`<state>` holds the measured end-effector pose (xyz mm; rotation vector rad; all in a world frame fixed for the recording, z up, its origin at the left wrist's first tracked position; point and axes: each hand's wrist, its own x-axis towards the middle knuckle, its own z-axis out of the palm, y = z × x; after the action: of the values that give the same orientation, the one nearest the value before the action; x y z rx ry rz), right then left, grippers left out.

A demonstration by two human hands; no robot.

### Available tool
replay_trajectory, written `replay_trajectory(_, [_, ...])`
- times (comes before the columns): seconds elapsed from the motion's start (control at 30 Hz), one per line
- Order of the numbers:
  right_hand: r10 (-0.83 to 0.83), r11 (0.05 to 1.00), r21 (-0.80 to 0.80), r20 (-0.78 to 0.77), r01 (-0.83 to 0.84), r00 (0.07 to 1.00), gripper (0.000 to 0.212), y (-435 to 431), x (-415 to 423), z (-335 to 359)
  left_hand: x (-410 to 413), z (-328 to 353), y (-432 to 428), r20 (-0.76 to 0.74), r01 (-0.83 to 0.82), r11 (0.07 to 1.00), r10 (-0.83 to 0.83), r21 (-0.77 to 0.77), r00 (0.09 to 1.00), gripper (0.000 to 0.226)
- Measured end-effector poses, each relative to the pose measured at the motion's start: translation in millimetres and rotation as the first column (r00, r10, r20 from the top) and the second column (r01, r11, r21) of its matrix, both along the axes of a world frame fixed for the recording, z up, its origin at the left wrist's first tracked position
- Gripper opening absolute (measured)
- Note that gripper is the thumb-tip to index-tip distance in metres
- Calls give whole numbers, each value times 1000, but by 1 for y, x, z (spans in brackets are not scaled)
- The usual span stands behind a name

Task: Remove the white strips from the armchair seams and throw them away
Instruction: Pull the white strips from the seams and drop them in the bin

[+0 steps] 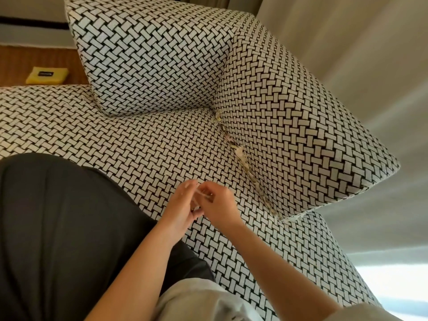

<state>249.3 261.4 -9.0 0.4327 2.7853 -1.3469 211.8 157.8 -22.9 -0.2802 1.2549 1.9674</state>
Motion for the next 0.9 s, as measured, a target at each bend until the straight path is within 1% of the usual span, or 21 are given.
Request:
replay_trajectory(0.07, [123, 992, 6, 3, -123, 992, 6, -6, 2, 1, -2, 0, -4, 3, -22, 999, 23, -25, 1000, 34])
replay_trajectory(0.13, [226, 974, 10, -2, -226, 974, 12, -4, 0, 12, -5, 2, -6, 11, -63, 998, 63, -19, 998, 31])
replay_trajectory(0.2, [254, 967, -27, -27, -254, 967, 16, 7, -4, 22, -9, 6, -7, 18, -101, 995, 102, -16, 995, 28])
replay_trajectory(0.23, [222, 974, -30, -40, -223, 974, 17, 15, -8, 25, -11, 7, -7, 29, -128, 991, 129, -24, 991, 26])
replay_trajectory(0.27, [158, 987, -8, -46, -158, 986, 17, 25, -14, 25, -13, 8, -7, 52, -156, 987, 158, -34, 986, 23])
replay_trajectory(0.33, [-14, 993, 113, -42, 19, 999, 20, 49, -29, 16, -15, 8, -9, 91, -178, 983, 182, -54, 979, 20])
replay_trajectory(0.4, [-155, 960, 238, 14, 147, 988, 31, 73, -50, 1, -16, 8, -10, 93, -169, 982, 177, -85, 980, 24])
replay_trajectory(0.47, [-206, 914, 378, 114, 149, 972, 41, 92, -68, -14, -17, 6, -11, 88, -179, 978, 188, -103, 978, 27])
replay_trajectory(0.53, [-215, 849, 516, 138, 115, 967, 40, 104, -84, -26, -19, 4, -11, 85, -200, 974, 210, -107, 974, 26])
replay_trajectory(0.57, [-223, 823, 556, 132, 114, 966, 37, 107, -90, -30, -20, 3, -12, 85, -207, 972, 216, -108, 973, 26])
replay_trajectory(0.7, [-281, 753, 649, 166, 110, 945, 38, 105, -106, -36, -22, 2, -13, 93, -218, 969, 229, -119, 969, 25])
replay_trajectory(0.83, [-318, 706, 700, 173, 111, 932, 24, 105, -117, -37, -23, 4, -15, 94, -219, 967, 232, -129, 968, 23])
replay_trajectory(0.9, [-324, 692, 713, 170, 111, 931, 23, 106, -121, -36, -22, 6, -15, 98, -218, 968, 230, -126, 968, 25])
